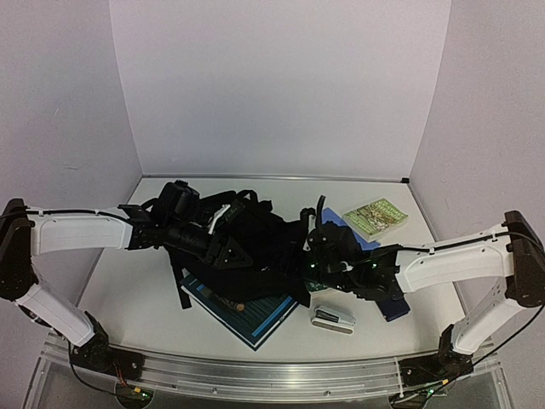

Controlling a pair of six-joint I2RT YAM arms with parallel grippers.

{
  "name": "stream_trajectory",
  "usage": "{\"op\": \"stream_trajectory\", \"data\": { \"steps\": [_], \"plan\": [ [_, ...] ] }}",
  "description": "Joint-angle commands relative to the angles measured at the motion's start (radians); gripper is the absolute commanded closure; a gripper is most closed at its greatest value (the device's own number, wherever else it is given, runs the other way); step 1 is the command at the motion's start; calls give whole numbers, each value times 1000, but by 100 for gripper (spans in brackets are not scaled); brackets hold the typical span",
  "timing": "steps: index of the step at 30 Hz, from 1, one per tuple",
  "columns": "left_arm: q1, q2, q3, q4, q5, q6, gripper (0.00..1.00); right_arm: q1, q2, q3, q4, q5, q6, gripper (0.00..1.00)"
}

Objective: Pack the student bag
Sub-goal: Unzip the student bag at the center of the board.

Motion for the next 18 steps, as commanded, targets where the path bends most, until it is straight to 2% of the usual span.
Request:
{"op": "stream_trajectory", "data": {
  "steps": [1,4,8,14,18],
  "plan": [
    [-21,22,43,-22,-28,27,36,-10,-45,-12,38,8,17,100],
    [-29,28,43,-29,-39,21,41,-9,-50,-16,41,10,18,100],
    [-45,30,45,-35,-53,20,42,-12,-54,-22,44,18,19,100],
    [-64,26,36,-41,-86,11,54,-30,-49,-24,45,33,37,100],
    [-72,6,8,-26,-99,-12,58,-55,-46,-26,45,42,45,100]
  ]
}}
